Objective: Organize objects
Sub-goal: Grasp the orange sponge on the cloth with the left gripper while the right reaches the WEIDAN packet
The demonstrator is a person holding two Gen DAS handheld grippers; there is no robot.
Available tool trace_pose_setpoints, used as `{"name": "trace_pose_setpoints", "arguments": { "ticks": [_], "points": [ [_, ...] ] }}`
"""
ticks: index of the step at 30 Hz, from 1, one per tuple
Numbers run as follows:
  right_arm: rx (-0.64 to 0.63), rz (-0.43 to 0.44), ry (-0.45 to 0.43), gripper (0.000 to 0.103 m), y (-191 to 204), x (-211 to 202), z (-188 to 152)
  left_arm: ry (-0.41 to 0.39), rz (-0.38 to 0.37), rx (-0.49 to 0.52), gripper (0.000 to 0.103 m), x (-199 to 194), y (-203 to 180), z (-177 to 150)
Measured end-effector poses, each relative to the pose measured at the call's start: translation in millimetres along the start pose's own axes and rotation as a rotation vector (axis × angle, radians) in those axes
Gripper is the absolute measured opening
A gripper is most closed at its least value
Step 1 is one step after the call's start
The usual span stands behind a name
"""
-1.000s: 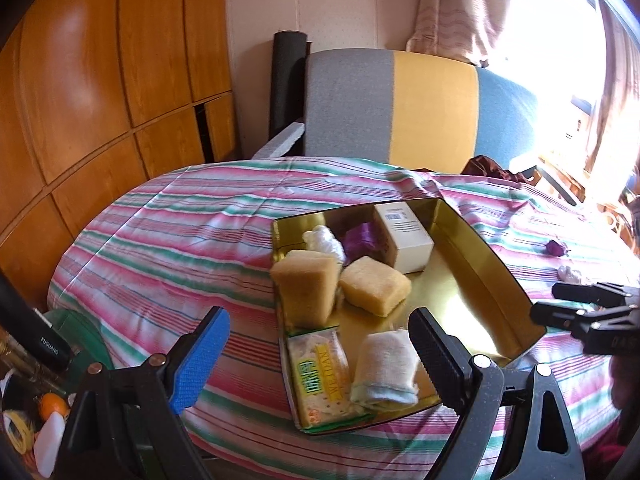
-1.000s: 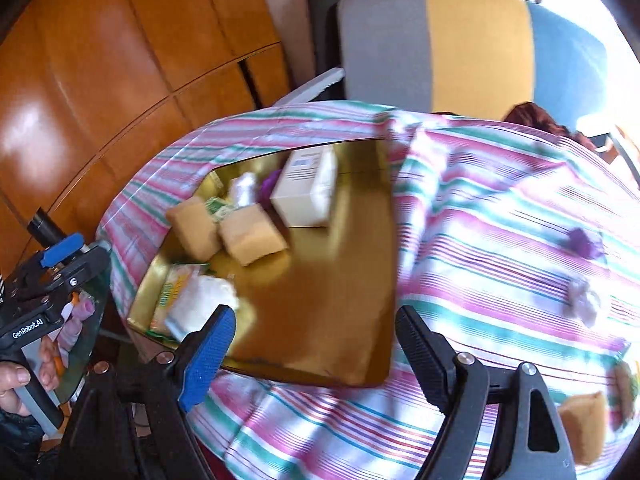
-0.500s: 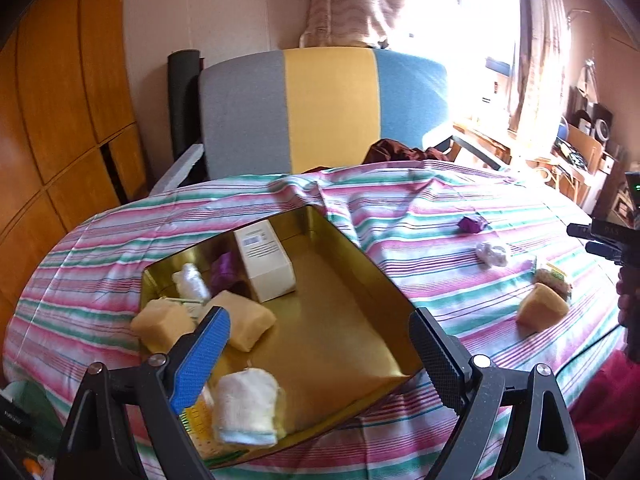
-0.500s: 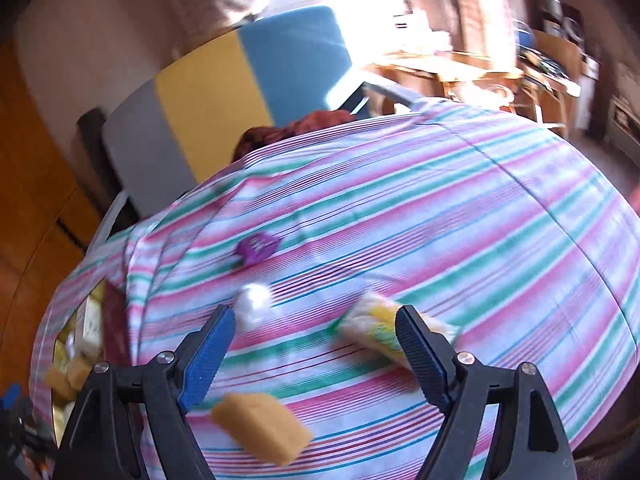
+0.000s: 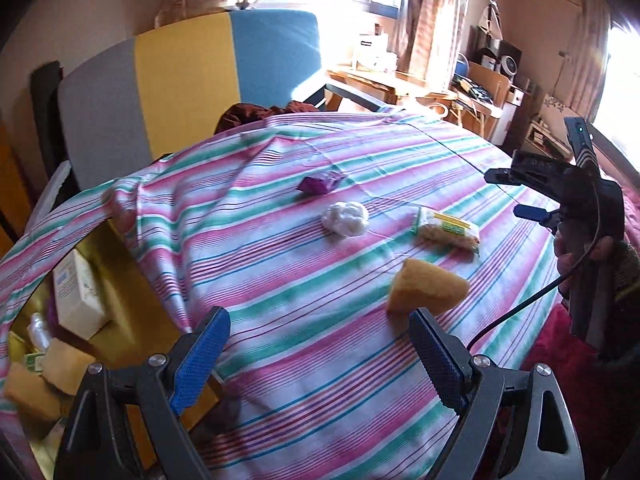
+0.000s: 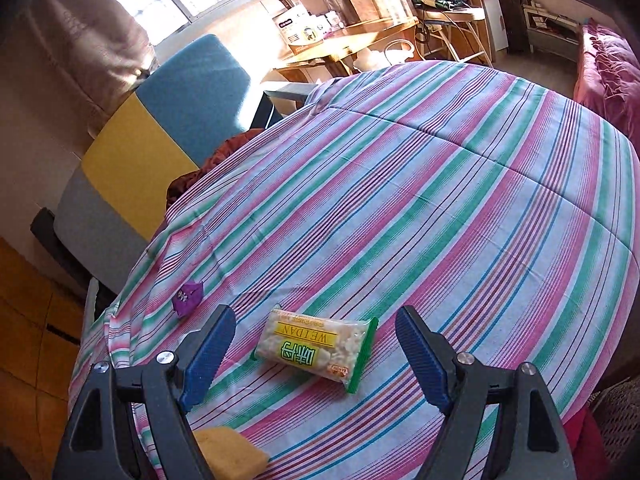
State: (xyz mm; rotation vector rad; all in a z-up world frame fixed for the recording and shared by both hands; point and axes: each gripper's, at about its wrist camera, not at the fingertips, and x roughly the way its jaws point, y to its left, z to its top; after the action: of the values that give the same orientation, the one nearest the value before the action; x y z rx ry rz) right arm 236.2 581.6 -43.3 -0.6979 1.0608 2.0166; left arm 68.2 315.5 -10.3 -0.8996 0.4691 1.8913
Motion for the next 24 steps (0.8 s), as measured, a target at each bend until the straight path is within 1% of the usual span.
{"name": "trace_pose_setpoints", "arguments": {
  "ticks": [2, 4, 6, 7, 8, 10, 12, 14, 17, 20, 21, 22, 23, 24],
  "points": [
    [0.013, 0.005, 0.003, 0.084, -2, 0, 0, 0.014, -0.032, 0.023, 0.091, 12, -13, 5],
    [0.027, 0.010, 0.005, 0.084, -5, 0, 1, 0.025, -0.052, 0.070, 0.092, 25, -30, 10],
    [0.036, 0.014, 0.010, 0.084, -7, 0, 2, 0.039, -0.073, 0.113, 0.095, 37, -43, 12],
    [0.039, 0.017, 0.016, 0.084, -8, 1, 2, 0.044, -0.084, 0.135, 0.098, 42, -50, 13],
    [0.041, 0.021, 0.021, 0.084, -8, 2, 2, 0.049, -0.089, 0.157, 0.100, 47, -56, 14],
    [0.040, 0.031, 0.028, 0.084, -8, 3, 2, 0.049, -0.099, 0.205, 0.100, 57, -69, 15],
    [0.031, 0.027, 0.031, 0.084, -7, 4, 3, 0.048, -0.082, 0.249, 0.100, 68, -79, 17],
    [0.031, 0.029, 0.037, 0.084, -9, 6, 3, 0.068, -0.089, 0.258, 0.100, 79, -83, 20],
    [0.028, 0.005, 0.045, 0.084, -11, 10, 5, 0.095, -0.111, 0.247, 0.100, 94, -84, 24],
    [0.018, -0.010, 0.064, 0.084, -12, 16, 5, 0.097, -0.118, 0.260, 0.100, 104, -87, 23],
    [0.006, -0.019, 0.070, 0.084, -10, 18, 5, 0.098, -0.118, 0.269, 0.099, 107, -89, 22],
    [-0.009, -0.025, 0.076, 0.084, -8, 20, 4, 0.105, -0.129, 0.272, 0.086, 109, -89, 20],
    [-0.025, -0.030, 0.081, 0.084, -6, 21, 3, 0.121, -0.158, 0.266, 0.070, 112, -89, 19],
    [-0.041, -0.035, 0.085, 0.084, -3, 23, 2, 0.131, -0.193, 0.253, 0.070, 112, -87, 17]
  ]
}}
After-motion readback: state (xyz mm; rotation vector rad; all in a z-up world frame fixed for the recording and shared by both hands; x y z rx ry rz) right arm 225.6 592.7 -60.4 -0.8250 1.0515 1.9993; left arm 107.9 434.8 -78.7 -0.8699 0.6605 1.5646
